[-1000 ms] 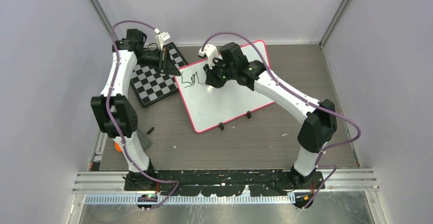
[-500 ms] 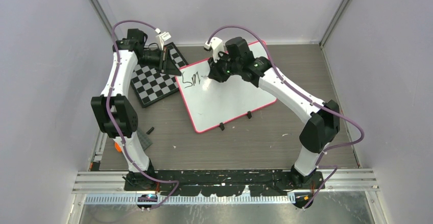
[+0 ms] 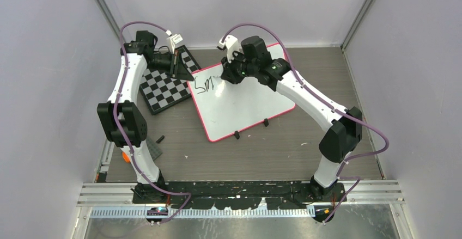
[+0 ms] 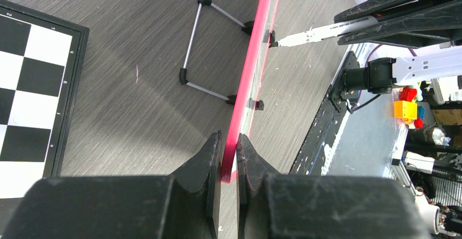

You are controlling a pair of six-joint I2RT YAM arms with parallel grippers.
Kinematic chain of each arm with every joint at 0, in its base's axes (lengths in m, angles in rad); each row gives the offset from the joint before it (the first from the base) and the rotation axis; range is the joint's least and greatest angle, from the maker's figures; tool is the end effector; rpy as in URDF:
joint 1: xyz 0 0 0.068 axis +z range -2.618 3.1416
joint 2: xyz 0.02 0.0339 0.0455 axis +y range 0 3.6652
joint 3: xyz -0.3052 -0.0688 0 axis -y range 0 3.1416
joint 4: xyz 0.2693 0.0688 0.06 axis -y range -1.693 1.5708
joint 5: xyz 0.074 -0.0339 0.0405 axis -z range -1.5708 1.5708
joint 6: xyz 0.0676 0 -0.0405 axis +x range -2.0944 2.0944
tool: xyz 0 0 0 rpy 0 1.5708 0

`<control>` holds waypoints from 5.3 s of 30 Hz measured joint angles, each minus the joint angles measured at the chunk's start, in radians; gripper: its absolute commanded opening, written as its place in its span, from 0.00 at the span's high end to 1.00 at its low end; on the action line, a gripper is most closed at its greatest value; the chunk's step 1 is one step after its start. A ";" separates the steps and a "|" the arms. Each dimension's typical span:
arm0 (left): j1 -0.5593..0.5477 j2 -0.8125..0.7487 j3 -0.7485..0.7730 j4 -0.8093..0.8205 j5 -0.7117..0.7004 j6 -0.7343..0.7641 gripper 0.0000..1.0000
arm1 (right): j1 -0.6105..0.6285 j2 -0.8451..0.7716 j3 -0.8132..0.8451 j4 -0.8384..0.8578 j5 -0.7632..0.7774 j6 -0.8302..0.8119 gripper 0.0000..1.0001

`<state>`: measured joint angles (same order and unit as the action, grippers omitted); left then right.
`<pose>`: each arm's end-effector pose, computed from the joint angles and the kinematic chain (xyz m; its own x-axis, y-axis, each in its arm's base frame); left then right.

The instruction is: Write a sentence on the whiteboard

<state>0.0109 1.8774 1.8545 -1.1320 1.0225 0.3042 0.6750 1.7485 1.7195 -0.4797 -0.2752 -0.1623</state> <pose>0.4275 -0.0530 0.3584 -0.7711 0.1477 -0.6193 0.5975 0.5038 -0.6238 0.3526 0.3057 0.3983 -0.2481 -0.3978 -0.8833 -0.8378 0.5459 -0.0105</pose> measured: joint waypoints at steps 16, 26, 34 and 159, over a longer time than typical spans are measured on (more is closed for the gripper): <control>0.000 0.000 0.000 -0.002 -0.006 0.002 1.00 | -0.001 0.034 0.030 -0.019 0.019 -0.040 1.00; -0.002 0.000 0.000 -0.002 -0.010 0.013 1.00 | -0.020 0.032 0.030 -0.031 0.010 -0.042 1.00; -0.002 0.000 0.000 -0.003 -0.012 0.015 1.00 | -0.005 0.019 -0.011 -0.039 0.002 -0.049 1.00; -0.015 0.000 0.010 -0.033 -0.005 0.053 1.00 | -0.059 -0.020 -0.001 -0.124 -0.014 -0.111 1.00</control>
<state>-0.0040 1.8774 1.8648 -1.1652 1.0172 0.3576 0.6163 1.7287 1.7187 -0.6037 -0.2893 -0.2729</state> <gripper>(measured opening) 0.118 0.185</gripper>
